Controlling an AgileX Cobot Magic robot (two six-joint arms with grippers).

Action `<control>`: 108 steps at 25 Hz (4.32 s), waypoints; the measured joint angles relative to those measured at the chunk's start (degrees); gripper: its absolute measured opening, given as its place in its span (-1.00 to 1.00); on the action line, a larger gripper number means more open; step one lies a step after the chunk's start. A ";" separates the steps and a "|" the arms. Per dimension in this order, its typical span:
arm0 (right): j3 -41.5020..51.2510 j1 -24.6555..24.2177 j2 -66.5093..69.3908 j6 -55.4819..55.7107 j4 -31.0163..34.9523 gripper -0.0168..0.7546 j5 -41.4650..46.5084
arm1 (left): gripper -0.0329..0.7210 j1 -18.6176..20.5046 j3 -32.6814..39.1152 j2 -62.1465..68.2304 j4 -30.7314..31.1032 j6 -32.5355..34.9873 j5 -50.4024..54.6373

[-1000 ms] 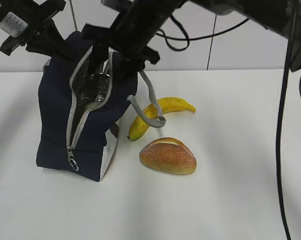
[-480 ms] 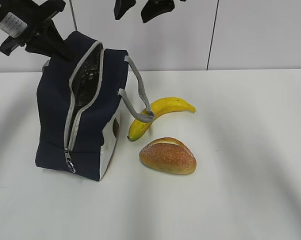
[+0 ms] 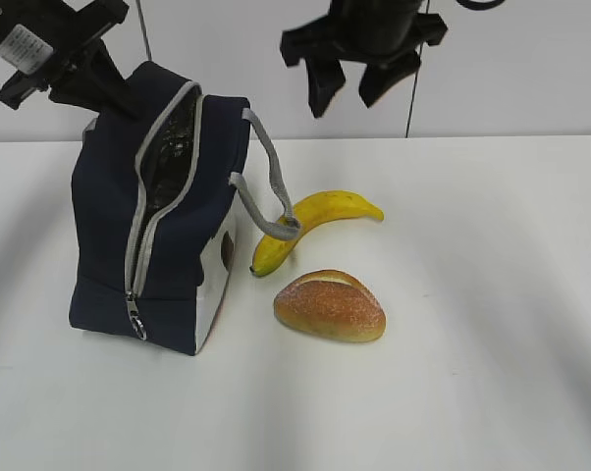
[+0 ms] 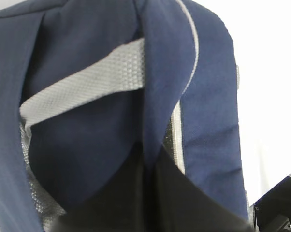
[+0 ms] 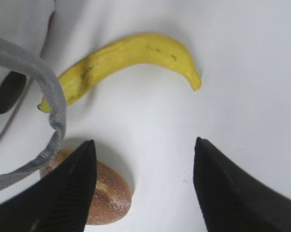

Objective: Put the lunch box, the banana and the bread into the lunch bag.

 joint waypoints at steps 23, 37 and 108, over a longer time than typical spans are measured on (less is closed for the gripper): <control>12.88 -6.43 -0.21 23.78 -0.49 0.25 -7.37 | -0.91 0.07 0.00 0.00 0.08 0.00 0.00; 12.91 -4.76 9.61 41.11 9.93 0.23 -19.87 | -0.91 0.07 0.00 0.00 -0.21 0.00 0.00; -31.46 -7.22 19.32 12.71 10.45 -0.13 -0.18 | -0.91 0.07 0.00 0.00 -0.32 0.00 0.00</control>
